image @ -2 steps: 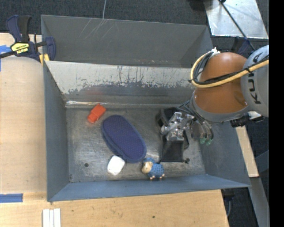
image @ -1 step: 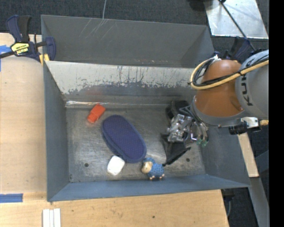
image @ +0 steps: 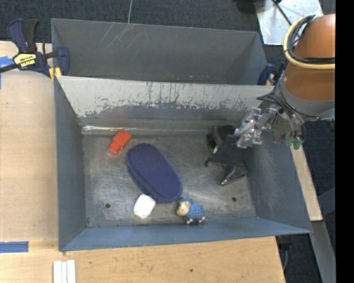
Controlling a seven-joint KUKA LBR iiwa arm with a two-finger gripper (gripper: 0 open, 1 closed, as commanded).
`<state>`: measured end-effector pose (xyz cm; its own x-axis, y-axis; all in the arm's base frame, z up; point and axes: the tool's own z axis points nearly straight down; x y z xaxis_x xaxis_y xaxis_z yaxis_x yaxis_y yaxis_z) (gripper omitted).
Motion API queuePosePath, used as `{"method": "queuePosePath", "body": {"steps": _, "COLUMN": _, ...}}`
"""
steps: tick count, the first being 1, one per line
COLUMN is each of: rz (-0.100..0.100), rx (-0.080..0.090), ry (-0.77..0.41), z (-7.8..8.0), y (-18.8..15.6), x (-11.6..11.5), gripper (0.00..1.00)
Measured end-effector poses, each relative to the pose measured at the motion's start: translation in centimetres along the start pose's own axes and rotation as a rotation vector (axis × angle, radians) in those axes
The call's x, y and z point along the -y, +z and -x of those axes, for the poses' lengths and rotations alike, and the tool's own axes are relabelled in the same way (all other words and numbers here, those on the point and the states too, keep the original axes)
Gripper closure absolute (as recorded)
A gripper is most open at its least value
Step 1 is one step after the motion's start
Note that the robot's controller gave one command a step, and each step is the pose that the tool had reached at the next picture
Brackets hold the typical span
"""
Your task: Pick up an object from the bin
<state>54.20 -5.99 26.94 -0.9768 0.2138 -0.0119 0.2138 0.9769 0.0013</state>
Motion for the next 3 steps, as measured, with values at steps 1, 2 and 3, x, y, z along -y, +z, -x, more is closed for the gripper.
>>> {"method": "queuePosePath", "body": {"steps": 1, "rz": 0.001, "rx": -0.013, "ry": -0.415, "z": -3.0, "y": 4.0, "x": 1.3, "gripper": 1.00}}
{"method": "queuePosePath", "body": {"steps": 2, "rz": 0.003, "rx": -0.017, "ry": -0.435, "z": -5.0, "y": 11.0, "x": 1.2, "gripper": 1.00}}
{"method": "queuePosePath", "body": {"steps": 3, "rz": 0.001, "rx": -0.006, "ry": -0.476, "z": -5.0, "y": 9.1, "x": 1.6, "gripper": 1.00}}
